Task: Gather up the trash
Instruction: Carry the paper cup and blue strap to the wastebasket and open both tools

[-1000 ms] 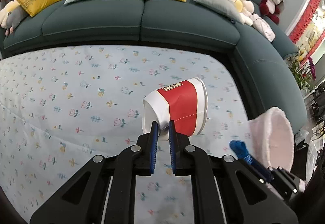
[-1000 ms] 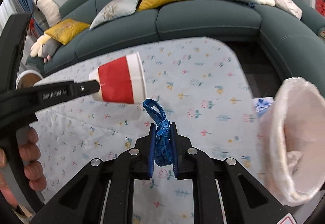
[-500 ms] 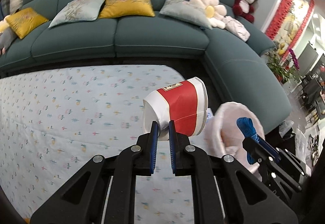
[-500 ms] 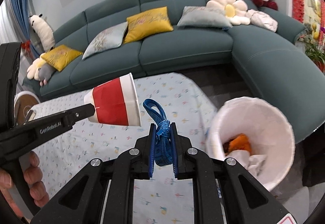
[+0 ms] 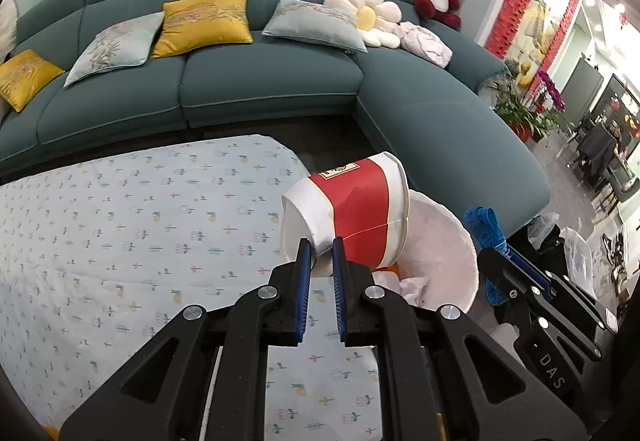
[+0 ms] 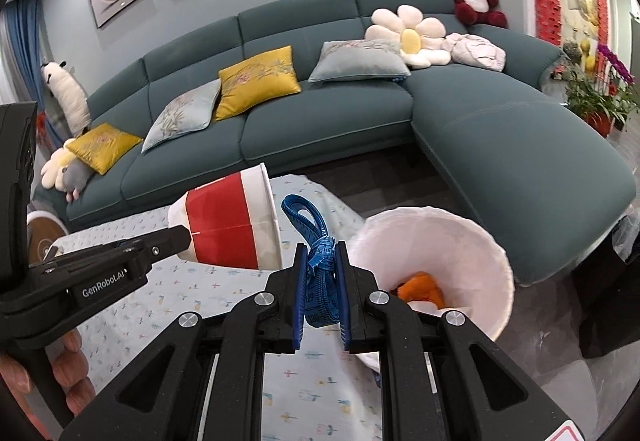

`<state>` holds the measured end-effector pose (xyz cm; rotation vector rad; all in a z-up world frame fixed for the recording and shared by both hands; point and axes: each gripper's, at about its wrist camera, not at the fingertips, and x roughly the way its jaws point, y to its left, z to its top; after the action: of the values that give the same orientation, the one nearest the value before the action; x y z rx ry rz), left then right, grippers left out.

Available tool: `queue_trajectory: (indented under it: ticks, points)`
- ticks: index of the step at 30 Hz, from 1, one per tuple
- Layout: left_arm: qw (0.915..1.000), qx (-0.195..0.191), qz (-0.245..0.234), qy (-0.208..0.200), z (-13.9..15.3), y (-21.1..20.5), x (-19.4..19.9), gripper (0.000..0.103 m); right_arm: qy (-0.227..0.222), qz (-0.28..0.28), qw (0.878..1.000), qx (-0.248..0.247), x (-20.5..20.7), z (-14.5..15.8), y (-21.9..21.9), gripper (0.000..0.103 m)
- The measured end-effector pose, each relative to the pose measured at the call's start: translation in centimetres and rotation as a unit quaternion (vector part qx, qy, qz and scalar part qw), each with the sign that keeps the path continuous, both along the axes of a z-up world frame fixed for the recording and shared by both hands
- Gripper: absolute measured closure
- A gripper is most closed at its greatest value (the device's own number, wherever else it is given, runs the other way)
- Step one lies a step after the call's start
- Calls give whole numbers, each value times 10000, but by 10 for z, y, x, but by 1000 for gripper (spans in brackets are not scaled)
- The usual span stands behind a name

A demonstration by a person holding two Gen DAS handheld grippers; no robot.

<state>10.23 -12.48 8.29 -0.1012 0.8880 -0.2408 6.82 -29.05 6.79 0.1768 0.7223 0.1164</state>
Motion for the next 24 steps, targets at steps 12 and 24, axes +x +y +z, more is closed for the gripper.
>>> queue_trajectory:
  ticks: [12, 24]
  points:
    - [9995, 123, -287, 44, -8, -42, -3, 92, 38, -302, 9995, 112, -11, -10, -43, 90]
    - [9983, 178, -530, 181, -26, -66, 5, 92, 194, -535, 9982, 172, -8, -28, -70, 90]
